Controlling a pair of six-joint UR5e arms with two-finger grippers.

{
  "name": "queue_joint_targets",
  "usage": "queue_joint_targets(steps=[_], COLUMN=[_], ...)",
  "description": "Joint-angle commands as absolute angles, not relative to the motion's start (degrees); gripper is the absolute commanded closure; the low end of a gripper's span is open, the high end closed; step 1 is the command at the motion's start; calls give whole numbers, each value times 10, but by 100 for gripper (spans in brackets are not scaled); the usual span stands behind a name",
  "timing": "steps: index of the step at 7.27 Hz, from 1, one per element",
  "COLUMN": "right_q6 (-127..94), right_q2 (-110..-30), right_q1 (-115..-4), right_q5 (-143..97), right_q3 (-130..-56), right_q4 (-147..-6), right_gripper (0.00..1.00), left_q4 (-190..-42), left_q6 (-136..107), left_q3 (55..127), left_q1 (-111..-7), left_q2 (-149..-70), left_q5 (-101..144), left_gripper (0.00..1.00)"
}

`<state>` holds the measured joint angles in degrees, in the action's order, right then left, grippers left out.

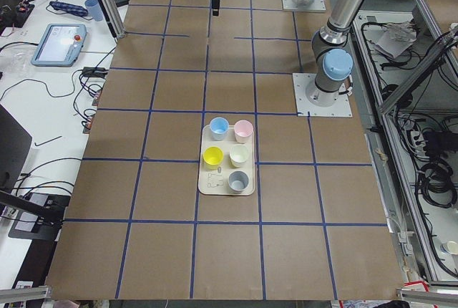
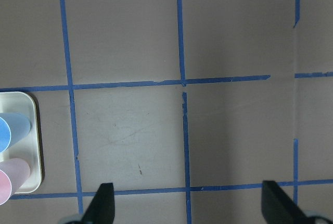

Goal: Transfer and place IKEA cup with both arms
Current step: 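Move the right gripper over the light blue cup on the wire rack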

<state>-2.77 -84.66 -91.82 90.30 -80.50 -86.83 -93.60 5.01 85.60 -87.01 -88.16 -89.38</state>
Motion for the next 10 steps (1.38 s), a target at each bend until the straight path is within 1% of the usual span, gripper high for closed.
queue_joint_targets(steps=[1, 4, 10], right_q6=[-25, -21, 157], right_q2=[-846, -846, -834], right_q1=[-917, -912, -731], right_q5=[904, 903, 900], right_q3=[-804, -805, -816], right_q4=[-868, -869, -899], right_gripper=[0, 0, 0], left_q4=[-936, -936, -935], left_q6=[51, 51, 51], left_q3=[856, 856, 857], left_q1=[-870, -870, -870], left_q2=[-882, -882, -882], left_q5=[-894, -894, -894], left_gripper=[0, 0, 0])
